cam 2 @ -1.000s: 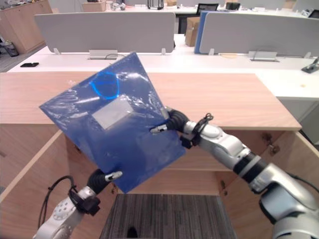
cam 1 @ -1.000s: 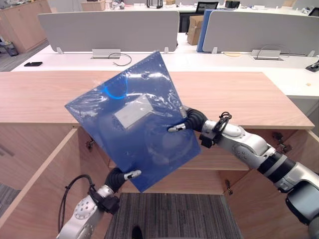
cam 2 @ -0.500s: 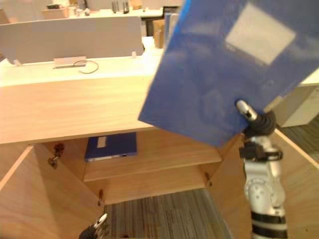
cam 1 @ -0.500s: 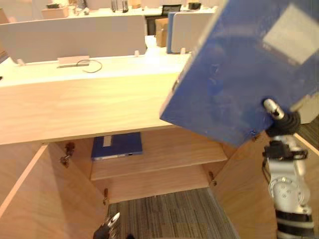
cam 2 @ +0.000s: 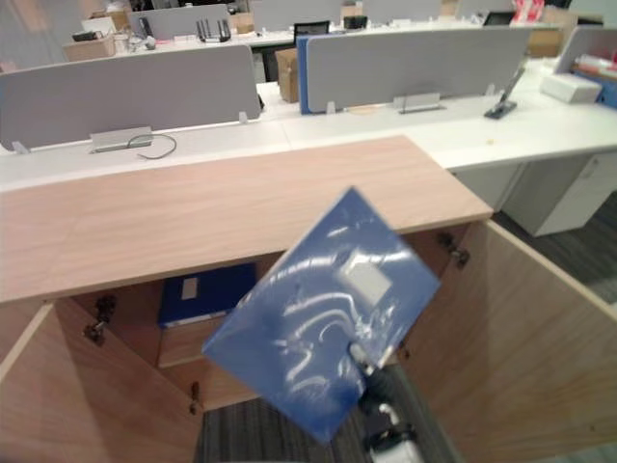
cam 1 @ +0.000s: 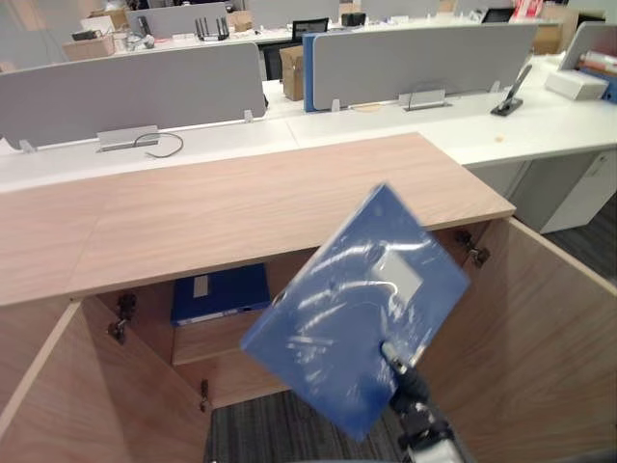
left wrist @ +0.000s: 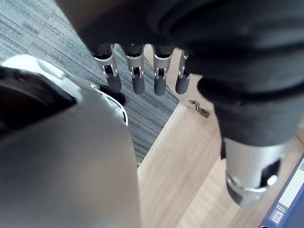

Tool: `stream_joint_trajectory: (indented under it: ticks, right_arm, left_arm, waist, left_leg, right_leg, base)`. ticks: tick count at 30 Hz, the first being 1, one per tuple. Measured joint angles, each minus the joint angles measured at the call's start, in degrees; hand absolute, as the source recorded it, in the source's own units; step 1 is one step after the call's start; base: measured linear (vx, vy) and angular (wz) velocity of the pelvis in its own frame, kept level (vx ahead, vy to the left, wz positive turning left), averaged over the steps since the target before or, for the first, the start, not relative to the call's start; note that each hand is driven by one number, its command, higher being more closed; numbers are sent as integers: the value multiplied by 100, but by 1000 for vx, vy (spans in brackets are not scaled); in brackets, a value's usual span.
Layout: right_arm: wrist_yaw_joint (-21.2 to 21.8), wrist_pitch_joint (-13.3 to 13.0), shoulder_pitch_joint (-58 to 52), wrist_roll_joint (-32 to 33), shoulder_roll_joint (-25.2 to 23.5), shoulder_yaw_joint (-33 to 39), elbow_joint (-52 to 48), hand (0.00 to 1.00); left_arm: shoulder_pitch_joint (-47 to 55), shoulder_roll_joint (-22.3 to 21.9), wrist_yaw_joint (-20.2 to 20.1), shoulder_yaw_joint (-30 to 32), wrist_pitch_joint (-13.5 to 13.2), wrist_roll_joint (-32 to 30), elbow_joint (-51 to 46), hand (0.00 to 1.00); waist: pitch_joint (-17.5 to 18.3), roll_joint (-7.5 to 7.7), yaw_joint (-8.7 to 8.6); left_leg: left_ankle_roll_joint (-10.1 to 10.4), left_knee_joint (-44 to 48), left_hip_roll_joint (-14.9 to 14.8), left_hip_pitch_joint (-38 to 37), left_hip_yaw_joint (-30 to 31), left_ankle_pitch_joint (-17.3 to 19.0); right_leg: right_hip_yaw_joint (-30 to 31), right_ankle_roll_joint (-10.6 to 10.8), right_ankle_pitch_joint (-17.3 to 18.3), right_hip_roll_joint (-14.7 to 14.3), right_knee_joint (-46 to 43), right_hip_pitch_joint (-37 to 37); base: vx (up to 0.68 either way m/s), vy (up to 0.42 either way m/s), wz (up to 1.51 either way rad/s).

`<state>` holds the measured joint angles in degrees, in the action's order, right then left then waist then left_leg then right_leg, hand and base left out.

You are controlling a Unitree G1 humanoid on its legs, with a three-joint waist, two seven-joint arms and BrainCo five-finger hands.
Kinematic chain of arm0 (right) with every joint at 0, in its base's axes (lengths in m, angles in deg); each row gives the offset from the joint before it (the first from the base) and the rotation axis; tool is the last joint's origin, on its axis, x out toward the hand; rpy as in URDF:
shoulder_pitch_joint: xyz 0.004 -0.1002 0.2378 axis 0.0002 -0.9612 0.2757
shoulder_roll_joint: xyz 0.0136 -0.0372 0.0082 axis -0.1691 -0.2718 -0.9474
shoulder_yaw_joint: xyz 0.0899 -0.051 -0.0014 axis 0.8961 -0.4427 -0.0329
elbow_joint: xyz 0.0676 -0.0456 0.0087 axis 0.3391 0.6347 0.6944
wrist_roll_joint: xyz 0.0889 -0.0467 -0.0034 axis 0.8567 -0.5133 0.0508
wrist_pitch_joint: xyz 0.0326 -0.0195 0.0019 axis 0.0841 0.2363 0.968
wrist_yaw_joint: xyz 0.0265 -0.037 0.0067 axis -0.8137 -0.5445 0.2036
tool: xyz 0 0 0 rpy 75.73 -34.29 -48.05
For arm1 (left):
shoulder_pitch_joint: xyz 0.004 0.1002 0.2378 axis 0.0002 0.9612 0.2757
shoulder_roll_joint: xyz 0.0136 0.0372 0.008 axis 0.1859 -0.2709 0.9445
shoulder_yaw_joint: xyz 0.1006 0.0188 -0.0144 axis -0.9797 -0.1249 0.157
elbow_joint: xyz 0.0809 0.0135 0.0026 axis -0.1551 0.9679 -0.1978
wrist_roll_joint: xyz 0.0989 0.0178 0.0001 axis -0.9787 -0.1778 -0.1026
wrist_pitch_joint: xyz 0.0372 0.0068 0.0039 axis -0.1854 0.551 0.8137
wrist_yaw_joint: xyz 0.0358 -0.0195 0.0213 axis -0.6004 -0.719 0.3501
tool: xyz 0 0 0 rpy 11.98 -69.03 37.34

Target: Walk over to the cabinet, pick up the folder, carry it to the office cabinet, place the folder inside the office cabinet, then close the office cabinet door

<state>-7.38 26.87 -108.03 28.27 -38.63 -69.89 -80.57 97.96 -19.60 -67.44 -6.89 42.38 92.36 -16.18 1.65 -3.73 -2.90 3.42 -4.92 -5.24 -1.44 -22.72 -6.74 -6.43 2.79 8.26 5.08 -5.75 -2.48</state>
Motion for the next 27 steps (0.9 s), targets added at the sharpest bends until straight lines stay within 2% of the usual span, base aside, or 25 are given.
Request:
stream_joint_trajectory:
  ticks: [2,4,6,8,16,20,22,25,27]
  right_arm:
    - [118,5,-119,23,39,62,135,100]
    - [162,24,-124,46,107,131,275,100]
    - [226,30,-104,43,218,150,402,100]
    - [267,33,-104,33,219,149,480,100]
    - [316,53,110,34,220,161,1210,100]
    - [187,43,224,178,202,173,1457,100]
    - [155,19,315,432,199,213,1635,100]
    - [53,-47,735,446,195,603,2364,100]
    - [-109,-81,1160,426,194,1144,2901,100]
  left_arm:
    - [58,-128,-1,11,-12,-24,-24,0]
    - [119,-222,-14,7,-15,-95,30,0]
    - [112,-303,-45,-25,-15,-314,52,0]
    - [89,-324,-91,-56,-27,-379,58,0]
    - [78,-299,-113,-129,-116,-502,103,0]
    - [79,-305,-48,-119,-142,-646,86,0]
    - [81,-309,130,-83,-193,-736,12,0]
    - [101,-285,345,9,-280,-752,-56,0]
    - [117,-224,474,34,-317,-746,-67,0]
  waist:
    - [-84,-175,-6]
    - [-115,-264,-19]
    - [-133,-420,-14]
    - [-128,-453,-21]
    - [-129,-438,72]
    - [-100,-391,121]
    - [-81,-358,208]
    - [-36,-226,296]
    - [-61,-83,381]
  left_leg:
    - [9,85,24,-110,-233,126]
    - [40,280,4,-200,-497,279]
    - [113,442,-72,-360,-798,457]
    - [150,475,-120,-425,-886,507]
    - [199,476,-127,-562,-778,549]
    - [123,303,1,-563,-539,438]
    - [72,175,76,-546,-411,355]
    - [-8,129,212,-374,-35,308]
    - [-88,514,312,-92,189,476]
  right_leg:
    - [200,42,89,67,-260,88]
    - [391,83,183,101,-464,156]
    - [513,109,200,71,-574,139]
    - [512,109,200,32,-579,118]
    - [289,109,225,52,-509,-105]
    - [-5,124,304,163,-528,-143]
    - [-158,146,334,221,-538,-143]
    - [-522,216,387,355,-562,-146]
    - [-759,277,419,501,-591,-160]
  base:
    - [72,60,-54]
    - [68,11,-73]
    - [94,-33,-70]
    - [64,-53,-37]
    - [-4,-25,6]
    - [-87,-1,31]
    - [-45,24,40]
    - [-20,31,64]
    - [25,38,54]
